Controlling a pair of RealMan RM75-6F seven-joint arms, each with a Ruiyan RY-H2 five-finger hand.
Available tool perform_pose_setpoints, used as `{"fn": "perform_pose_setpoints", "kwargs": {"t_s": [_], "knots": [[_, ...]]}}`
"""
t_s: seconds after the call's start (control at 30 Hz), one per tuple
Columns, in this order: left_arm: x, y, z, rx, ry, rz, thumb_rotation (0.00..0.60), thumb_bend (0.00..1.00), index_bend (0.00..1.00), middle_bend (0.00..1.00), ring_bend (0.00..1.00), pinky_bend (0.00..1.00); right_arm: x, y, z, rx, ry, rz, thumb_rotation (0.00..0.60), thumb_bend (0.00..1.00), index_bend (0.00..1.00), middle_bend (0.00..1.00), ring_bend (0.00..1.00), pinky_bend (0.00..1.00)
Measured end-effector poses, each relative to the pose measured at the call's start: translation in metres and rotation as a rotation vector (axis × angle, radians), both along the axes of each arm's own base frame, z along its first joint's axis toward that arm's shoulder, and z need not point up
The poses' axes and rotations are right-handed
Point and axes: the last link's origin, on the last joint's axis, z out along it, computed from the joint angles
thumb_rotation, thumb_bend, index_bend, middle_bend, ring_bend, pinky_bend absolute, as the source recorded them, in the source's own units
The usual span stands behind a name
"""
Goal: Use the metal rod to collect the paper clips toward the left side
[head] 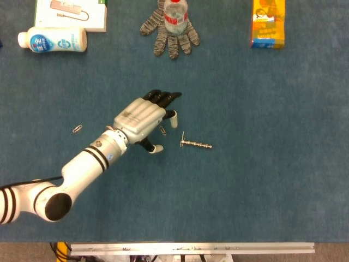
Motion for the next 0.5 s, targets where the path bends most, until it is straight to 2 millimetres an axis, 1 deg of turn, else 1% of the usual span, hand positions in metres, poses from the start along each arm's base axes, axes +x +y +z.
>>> {"fn": "perform_pose_setpoints", "kwargs": {"t_s": [0.5], "knots": [[0.017,-0.009,-0.023,0.011,0.017,0.053,0.600,0.20,0.40,0.00,0.00,0.00,-0.011,0.007,0.004,-0.007,-0.025,-0.005,0.600,0.00,0.31,0.06,0.00,0.00]]}}
